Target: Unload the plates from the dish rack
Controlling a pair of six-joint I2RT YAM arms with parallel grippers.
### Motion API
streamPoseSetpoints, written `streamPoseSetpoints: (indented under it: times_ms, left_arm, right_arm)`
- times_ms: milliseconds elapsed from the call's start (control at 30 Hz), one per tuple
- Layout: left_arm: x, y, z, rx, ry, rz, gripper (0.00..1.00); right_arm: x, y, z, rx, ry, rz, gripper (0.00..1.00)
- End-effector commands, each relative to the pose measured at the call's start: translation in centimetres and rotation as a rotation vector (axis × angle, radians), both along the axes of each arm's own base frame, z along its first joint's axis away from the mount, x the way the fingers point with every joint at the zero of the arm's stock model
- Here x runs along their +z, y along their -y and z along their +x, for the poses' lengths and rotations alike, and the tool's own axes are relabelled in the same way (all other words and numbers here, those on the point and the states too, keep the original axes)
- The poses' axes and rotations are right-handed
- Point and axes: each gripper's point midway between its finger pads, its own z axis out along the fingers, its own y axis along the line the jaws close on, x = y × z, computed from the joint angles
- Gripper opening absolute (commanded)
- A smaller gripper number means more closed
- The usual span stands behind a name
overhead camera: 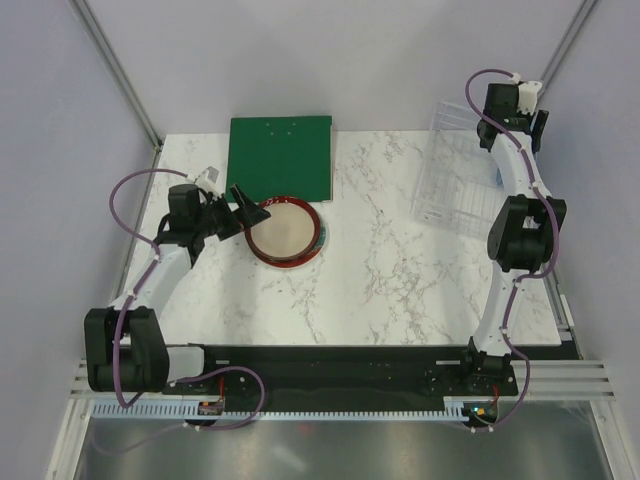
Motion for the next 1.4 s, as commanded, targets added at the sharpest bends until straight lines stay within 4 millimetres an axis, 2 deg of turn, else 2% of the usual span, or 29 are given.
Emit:
streamPoseSetpoints:
  times_ms: [0, 33, 100, 133, 200, 400, 500, 600, 667, 700, 800, 1033, 1133, 1233, 1367]
  left_arm:
    - [1.8, 0.2, 1.1, -0.042, 0.085, 0.014, 1.00]
    - [1.8, 0.2, 1.1, -0.044, 0.084, 0.014, 1.00]
    - [1.6, 0.3, 1.1, -0.044, 0.079, 0.012, 1.00]
    - [1.7, 0.3, 1.2, -0.046, 0.080, 0.012, 1.00]
    - [1.5, 0.3, 1.2, -0.049, 0.075, 0.011, 1.00]
    - [1.0, 0.5, 1.1, -0.057, 0.062, 0.005, 1.00]
    - [1.0, 0.5, 1.2, -0.061, 0.063, 0.004, 1.00]
    - [1.1, 0.5, 1.2, -0.061, 0.067, 0.004, 1.00]
    - [1.1, 0.5, 1.3, -0.061, 0.069, 0.004, 1.00]
    - [1.1, 0.5, 1.3, -0.061, 0.069, 0.004, 1.00]
    - [0.9, 0.5, 1.3, -0.063, 0.063, 0.003, 1.00]
    - [0.8, 0.8, 1.2, -0.073, 0.059, -0.009, 1.00]
    - [0.2, 0.5, 0.9, -0.055, 0.058, -0.001, 1.00]
    - [-0.7, 0.6, 0.7, -0.058, 0.032, -0.005, 1.00]
    - [-0.8, 0.8, 1.3, -0.079, 0.047, -0.011, 0.98]
  right_arm:
    - [-0.5, 0.7, 0.2, -0.019, 0.019, 0.009, 0.73]
    - [-0.5, 0.7, 0.3, -0.018, 0.020, 0.010, 0.71]
    - [-0.9, 0.7, 0.4, -0.007, 0.015, 0.020, 0.61]
    - [-0.9, 0.7, 0.5, -0.005, 0.016, 0.022, 0.51]
    - [-1.2, 0.5, 0.7, 0.015, 0.016, 0.037, 0.38]
    - [-1.4, -0.4, 1.4, 0.068, 0.023, 0.076, 0.17]
    - [-1.7, -0.3, 1.5, 0.066, 0.021, 0.079, 0.13]
    - [-2.0, -0.4, 1.5, 0.070, 0.011, 0.080, 0.17]
    - [-2.4, -0.3, 1.5, 0.064, 0.004, 0.078, 0.12]
    - [-2.6, -0.3, 1.6, 0.065, 0.002, 0.079, 0.03]
    - [-2.7, -0.5, 1.6, 0.072, 0.003, 0.089, 0.00]
    - [1.2, -1.0, 1.7, 0.117, 0.074, 0.074, 0.00]
    - [2.8, -1.3, 1.6, 0.134, 0.103, 0.073, 0.00]
    - [3.3, -1.3, 1.4, 0.134, 0.109, 0.072, 0.00]
    - [3.1, -1.4, 1.3, 0.130, 0.104, 0.072, 0.00]
